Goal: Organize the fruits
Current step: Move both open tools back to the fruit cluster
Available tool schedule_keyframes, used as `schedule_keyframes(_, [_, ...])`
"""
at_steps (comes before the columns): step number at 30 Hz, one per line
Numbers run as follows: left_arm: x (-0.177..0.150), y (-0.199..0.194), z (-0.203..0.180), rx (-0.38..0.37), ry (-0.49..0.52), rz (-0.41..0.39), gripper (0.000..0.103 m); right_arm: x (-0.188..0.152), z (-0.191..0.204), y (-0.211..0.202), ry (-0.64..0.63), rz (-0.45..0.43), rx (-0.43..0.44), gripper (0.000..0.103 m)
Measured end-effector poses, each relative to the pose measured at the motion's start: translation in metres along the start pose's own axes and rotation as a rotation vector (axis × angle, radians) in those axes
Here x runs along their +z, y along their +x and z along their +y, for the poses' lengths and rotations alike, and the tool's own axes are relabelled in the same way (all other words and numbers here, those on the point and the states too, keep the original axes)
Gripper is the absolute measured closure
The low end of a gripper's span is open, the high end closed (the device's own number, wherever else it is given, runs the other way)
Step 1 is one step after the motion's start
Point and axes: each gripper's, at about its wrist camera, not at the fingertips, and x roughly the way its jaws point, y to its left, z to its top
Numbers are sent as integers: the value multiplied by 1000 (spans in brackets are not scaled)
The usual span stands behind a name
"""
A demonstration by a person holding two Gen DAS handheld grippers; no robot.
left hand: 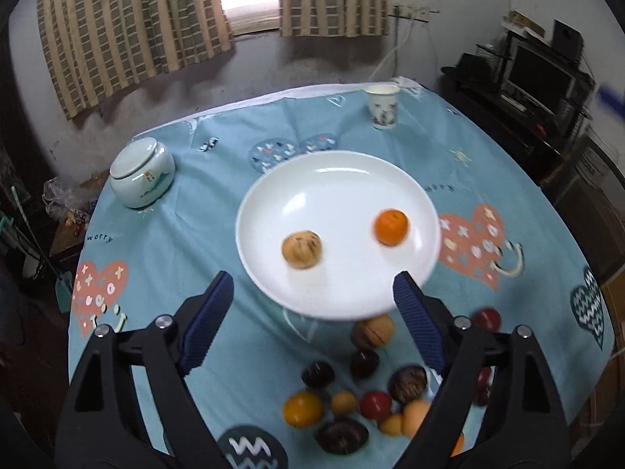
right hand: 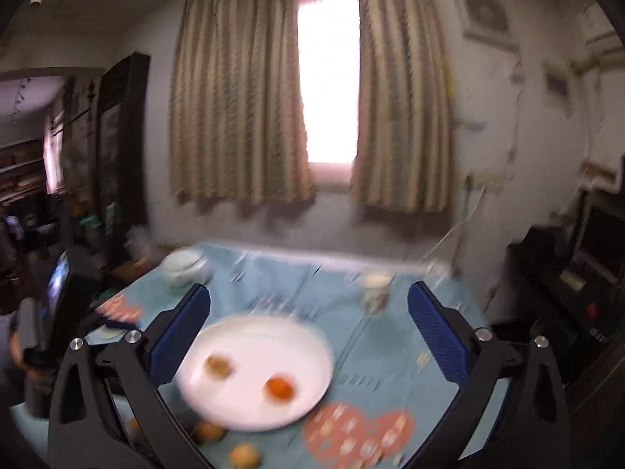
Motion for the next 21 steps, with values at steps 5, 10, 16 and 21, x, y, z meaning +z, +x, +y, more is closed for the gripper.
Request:
schedule_keyframes(5, [-46, -16, -22, -36, 34, 62, 18, -105, 6, 7, 89, 325, 33, 1])
schedule_keyframes(10, [-97, -18, -41, -89, 50, 159, 18, -182, 26, -6, 127, 500, 56, 1])
schedule_keyframes(16, [-135, -5, -67, -169, 65, 270, 18, -207, 39, -12, 118, 539, 60, 9])
schedule_keyframes(21, [-146, 1, -72, -171, 45, 302, 18, -212, 45, 6, 76, 578, 79, 26])
